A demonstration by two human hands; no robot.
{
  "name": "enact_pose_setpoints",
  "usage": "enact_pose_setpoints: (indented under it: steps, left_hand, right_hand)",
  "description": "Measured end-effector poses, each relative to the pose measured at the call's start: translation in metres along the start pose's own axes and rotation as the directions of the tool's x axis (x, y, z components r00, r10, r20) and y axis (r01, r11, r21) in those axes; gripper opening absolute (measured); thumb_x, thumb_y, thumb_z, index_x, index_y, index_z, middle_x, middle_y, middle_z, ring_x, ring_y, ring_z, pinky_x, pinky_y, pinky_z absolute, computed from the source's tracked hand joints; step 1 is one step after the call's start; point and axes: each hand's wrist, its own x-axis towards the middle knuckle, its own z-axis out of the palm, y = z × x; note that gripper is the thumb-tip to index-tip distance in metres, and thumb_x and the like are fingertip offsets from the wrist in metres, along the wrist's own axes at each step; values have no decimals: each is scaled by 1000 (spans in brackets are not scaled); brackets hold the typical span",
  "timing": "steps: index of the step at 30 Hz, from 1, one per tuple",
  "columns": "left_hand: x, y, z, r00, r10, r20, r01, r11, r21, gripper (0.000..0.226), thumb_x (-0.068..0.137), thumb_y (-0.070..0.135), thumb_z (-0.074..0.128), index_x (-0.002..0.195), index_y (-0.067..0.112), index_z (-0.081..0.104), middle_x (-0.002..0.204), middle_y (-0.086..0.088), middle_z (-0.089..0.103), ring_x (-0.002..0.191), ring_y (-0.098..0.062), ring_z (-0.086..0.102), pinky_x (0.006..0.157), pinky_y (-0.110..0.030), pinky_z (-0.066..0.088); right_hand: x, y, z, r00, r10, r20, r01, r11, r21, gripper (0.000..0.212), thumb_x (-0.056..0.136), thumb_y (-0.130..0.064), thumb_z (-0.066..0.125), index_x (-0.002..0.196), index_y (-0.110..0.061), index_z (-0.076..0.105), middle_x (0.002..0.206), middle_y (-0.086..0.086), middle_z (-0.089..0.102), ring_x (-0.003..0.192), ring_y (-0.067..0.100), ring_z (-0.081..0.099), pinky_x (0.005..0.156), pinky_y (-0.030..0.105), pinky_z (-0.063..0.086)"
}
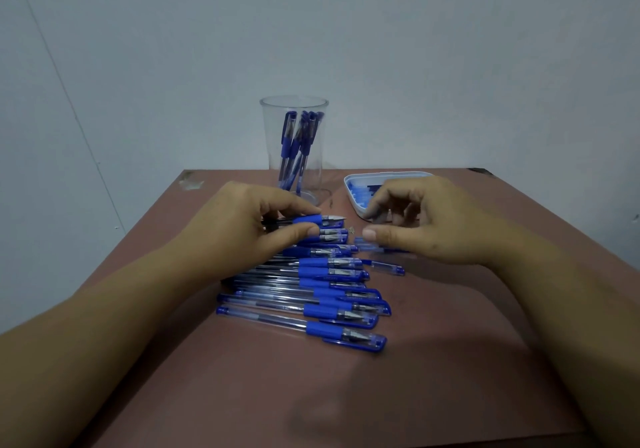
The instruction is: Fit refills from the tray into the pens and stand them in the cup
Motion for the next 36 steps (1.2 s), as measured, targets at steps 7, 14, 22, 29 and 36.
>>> enact_pose_setpoints:
  steps: [7,14,22,29,36]
  left_hand:
    - [0,4,3,996,77,-46,-76,997,6,26,85,50,64,108,39,69,83,35,60,75,11,62,64,-3,43]
    - [-1,6,5,995,71,-74,-70,997,21,29,85,52,64,106,35,73,74,36,56,68,7,61,59,-3,41]
    - [1,4,6,990,109,-94,-106,994,31,31,83,49,68,106,30,74,86,38,57,77,7,63,66,-5,46]
    - [1,2,7,988,105,-116,-101,994,33,27,80,41,70,105,31,74,85,38,57,76,8,62,66,-4,45]
    - [0,2,7,990,102,-101,-100,995,23,28,81,45,68,104,31,74,84,36,58,75,11,61,66,-4,44]
  right_hand:
    - [8,-6,22,987,-129,-93,133,990,40,6,88,-42,62,88,-46,66,84,-16,68,76,9,63,65,22,50]
    - [10,-5,28,984,-136,-118,142,989,44,18,86,-25,71,87,-42,66,80,-12,69,73,8,63,69,26,54]
    - [7,-4,27,984,-119,-135,139,979,149,15,80,-44,67,92,-37,66,82,-8,67,72,12,60,65,22,52]
    - [8,-4,27,969,-180,-168,192,980,57,25,81,-21,78,90,-40,64,86,-11,67,74,11,62,68,22,54]
    - [9,-4,29,978,-153,-143,161,986,49,19,84,-23,75,92,-39,68,82,-12,68,73,11,62,70,32,56]
